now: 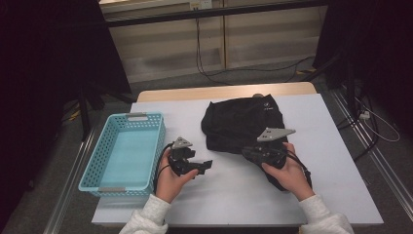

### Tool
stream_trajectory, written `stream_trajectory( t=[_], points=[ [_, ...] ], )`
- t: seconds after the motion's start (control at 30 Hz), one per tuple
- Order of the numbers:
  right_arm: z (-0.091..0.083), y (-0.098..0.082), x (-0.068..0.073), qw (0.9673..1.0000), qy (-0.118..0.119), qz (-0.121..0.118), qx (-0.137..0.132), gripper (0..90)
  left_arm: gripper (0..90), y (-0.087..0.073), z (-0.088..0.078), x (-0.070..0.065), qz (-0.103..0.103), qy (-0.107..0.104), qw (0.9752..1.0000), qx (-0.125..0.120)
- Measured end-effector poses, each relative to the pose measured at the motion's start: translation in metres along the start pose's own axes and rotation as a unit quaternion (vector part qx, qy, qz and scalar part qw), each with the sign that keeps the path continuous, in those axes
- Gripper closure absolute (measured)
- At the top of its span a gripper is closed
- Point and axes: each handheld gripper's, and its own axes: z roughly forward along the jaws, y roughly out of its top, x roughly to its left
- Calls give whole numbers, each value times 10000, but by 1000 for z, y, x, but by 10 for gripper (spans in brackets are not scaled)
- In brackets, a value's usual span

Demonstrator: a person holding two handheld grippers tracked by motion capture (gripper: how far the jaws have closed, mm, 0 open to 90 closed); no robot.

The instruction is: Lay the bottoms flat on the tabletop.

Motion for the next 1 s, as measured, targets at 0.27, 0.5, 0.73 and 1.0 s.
stream_trajectory(
  t=[0.27, 0.5, 0.73, 1.0],
  points=[
    [-5, -2, -13, 9992, -260, 237, -186, 853, 189, -2, 4, 2, -3, -23, 10000, 75],
    [14, -15, -45, 9961, -744, 452, 136, 852, 188, -1, 4, 0, -5, -10, 10000, 68],
    [28, -30, -54, 9934, -871, 459, 587, 818, 186, -3, 5, 3, -15, 12, 10000, 81],
    [14, -18, -39, 9903, -1302, -92, 471, 607, 186, -1, 5, -1, 57, -6, 9999, 109]
  ],
)
